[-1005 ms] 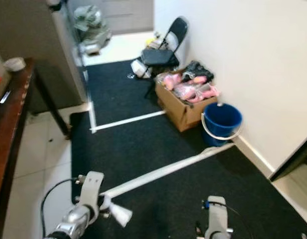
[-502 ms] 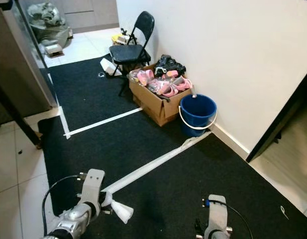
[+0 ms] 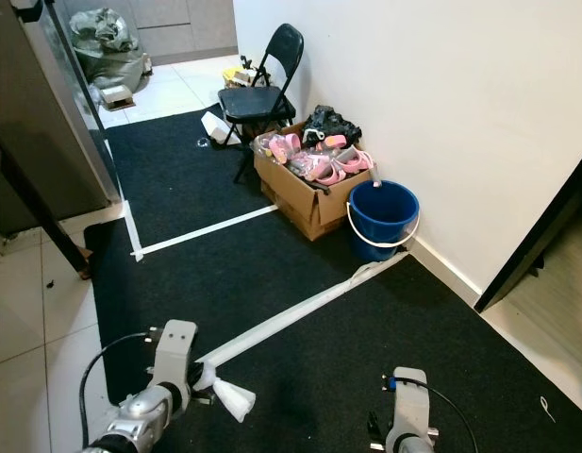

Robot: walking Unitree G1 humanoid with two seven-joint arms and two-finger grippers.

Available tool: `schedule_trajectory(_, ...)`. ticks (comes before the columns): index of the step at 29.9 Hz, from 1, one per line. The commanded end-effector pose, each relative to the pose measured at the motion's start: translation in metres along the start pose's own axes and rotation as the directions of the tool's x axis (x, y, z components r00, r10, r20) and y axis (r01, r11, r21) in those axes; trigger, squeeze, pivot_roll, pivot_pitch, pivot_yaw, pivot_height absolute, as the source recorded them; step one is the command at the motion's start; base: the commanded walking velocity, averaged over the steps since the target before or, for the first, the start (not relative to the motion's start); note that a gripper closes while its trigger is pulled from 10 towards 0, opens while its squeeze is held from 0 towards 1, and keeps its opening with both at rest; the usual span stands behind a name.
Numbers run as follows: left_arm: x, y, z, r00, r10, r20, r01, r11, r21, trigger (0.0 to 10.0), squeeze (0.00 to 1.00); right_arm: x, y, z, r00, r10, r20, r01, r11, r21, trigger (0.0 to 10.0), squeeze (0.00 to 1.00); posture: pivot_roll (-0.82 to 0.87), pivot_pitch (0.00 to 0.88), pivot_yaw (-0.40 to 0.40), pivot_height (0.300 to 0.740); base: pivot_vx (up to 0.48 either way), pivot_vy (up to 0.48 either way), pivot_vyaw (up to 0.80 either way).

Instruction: Picking trash to rubbish bin

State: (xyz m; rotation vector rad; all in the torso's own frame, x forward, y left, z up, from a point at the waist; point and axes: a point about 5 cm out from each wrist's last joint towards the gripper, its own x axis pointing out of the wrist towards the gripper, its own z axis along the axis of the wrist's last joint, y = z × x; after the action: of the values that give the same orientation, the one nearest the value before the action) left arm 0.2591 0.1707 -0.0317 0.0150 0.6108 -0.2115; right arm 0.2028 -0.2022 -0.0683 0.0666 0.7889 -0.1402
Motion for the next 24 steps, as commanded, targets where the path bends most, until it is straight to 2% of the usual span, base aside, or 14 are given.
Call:
schedule_trajectory(1, -0.0003, -0.0026, -0.0016, 1.000, -0.009, 0.007, 0.009, 1.000, -0.015, 10.0, 0.00, -0.0003, -0.0023, 0.0003, 1.000, -0.012, 0.006, 0.012, 1.000, 0.014, 10.0, 0.00, 0.02, 0.075, 0.003, 0.740, 0.416, 0.000, 0.00)
schedule_trajectory(24, 0.0002, -0.0063, -0.0007, 0.998, -0.054, 0.014, 0.054, 0.998, -0.024, 10.0, 0.00, -0.0002, -0.0012, 0.0011, 1.000, -0.010, 0.013, 0.010, 1.000, 0.016, 10.0, 0.00, 0.01, 0.073, 0.004, 0.740, 0.459, 0.000, 0.00)
